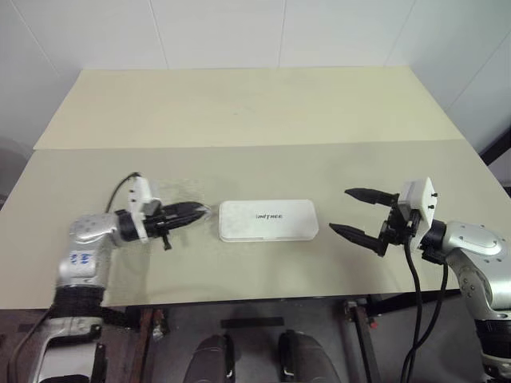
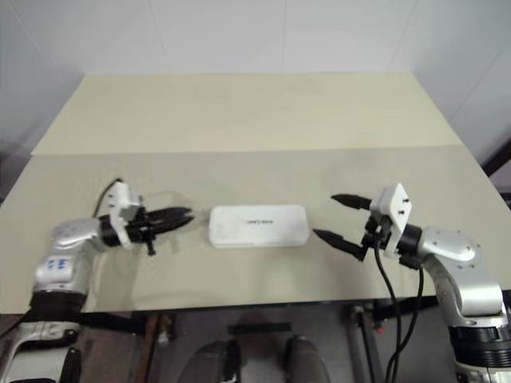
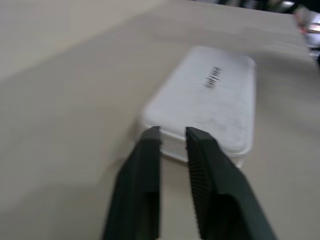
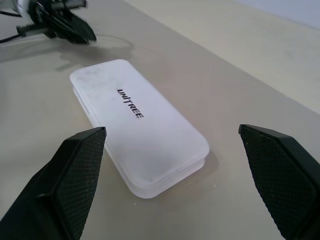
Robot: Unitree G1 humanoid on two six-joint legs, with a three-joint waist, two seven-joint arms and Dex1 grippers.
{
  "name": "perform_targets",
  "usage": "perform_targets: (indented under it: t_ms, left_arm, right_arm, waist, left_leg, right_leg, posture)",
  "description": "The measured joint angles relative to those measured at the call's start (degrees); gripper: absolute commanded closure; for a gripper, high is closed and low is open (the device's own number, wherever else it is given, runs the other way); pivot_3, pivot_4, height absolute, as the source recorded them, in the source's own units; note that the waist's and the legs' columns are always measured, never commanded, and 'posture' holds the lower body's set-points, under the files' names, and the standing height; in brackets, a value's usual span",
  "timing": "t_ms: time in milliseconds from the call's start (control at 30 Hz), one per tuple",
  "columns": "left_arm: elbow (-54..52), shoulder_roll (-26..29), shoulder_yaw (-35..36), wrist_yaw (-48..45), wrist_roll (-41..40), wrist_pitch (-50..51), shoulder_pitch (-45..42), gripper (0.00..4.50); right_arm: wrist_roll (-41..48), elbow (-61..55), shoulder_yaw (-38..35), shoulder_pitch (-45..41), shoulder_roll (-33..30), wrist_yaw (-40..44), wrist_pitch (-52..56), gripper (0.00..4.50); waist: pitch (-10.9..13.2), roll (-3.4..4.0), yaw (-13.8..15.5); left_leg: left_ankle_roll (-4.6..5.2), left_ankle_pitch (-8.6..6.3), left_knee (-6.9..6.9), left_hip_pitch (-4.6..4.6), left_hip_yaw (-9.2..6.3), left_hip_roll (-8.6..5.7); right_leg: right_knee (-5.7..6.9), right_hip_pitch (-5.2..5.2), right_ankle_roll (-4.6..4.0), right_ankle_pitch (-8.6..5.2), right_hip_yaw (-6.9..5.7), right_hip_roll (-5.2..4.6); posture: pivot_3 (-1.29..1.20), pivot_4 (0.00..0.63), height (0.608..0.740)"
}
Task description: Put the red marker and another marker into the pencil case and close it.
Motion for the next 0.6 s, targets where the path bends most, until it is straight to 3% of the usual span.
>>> perform_targets:
  t_ms: [267, 600]
  left_arm:
    - [-12.6, 0.1, 2.9, 7.1, -4.0, 4.9, 8.2, 0.08]
    - [-17.4, 0.0, 3.7, 11.4, -5.5, 5.5, 10.4, 0.03]
  right_arm:
    - [-1.4, 4.6, -0.3, -0.6, 1.2, -0.5, -4.4, 0.00]
    - [-3.1, 10.5, -2.2, -0.9, 1.4, -1.0, -9.7, 0.00]
  waist:
    - [0.0, 0.01, -0.2]
    - [0.0, 0.01, -0.2]
  left_leg:
    - [-0.06, -0.04, -0.15, -0.05, 0.03, 0.01]
    - [-0.16, -0.08, -0.13, -0.03, 0.05, 0.01]
  right_leg:
    - [-0.17, -0.04, 0.00, 0.00, -0.02, 0.03]
    - [-0.14, -0.03, -0.03, 0.02, -0.01, 0.05]
  posture:
    - [0.00, 0.150, 0.740]
    - [0.00, 0.150, 0.740]
